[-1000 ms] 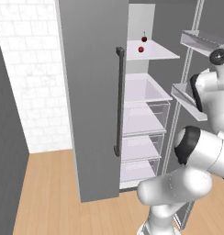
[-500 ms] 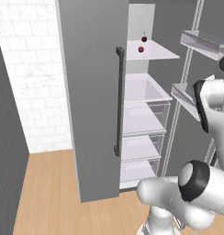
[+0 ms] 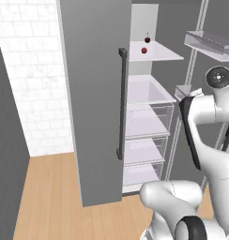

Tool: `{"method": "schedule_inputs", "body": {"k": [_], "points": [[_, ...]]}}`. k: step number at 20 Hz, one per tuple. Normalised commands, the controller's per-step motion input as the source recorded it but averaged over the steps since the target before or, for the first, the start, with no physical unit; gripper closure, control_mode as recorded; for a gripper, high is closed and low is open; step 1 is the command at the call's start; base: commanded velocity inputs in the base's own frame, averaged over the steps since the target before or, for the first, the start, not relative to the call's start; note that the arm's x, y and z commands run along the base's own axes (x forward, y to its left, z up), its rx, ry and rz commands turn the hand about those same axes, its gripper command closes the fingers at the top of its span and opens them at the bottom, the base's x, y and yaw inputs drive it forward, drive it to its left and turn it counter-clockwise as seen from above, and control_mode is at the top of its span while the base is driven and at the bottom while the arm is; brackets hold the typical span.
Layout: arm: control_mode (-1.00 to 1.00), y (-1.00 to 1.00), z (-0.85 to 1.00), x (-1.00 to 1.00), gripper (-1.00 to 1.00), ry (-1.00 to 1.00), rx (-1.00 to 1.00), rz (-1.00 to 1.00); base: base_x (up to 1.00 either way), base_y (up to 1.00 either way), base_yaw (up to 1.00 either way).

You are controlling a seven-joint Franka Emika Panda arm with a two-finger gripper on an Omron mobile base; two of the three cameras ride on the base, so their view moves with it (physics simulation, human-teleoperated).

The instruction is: Take the strawberry from the fridge and place it on top of the pancake, located on the dining counter.

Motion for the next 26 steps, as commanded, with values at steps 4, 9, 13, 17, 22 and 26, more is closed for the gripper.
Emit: {"method": "schedule_inputs", "body": {"k": [4,9,13,17,22,26], "points": [[-1.00,0.94,-0.15,-0.65,-1.00,0.00,0.12,0.12,0.00,0.00,0.00],[-1.00,0.80,-0.22,-0.74,-1.00,0.00,0.15,0.14,0.00,0.00,0.00],[-1.00,0.78,-0.23,-0.72,-1.00,-0.01,0.16,0.15,0.00,0.00,0.00],[-1.00,0.63,-0.16,-0.71,-1.00,0.00,0.15,0.09,0.00,0.00,0.00],[-1.00,0.30,-0.16,-0.30,-1.00,0.00,0.04,0.04,0.00,0.00,0.00],[-1.00,0.03,-0.04,0.00,-1.00,0.02,-0.01,0.01,0.00,0.00,0.00]]}}
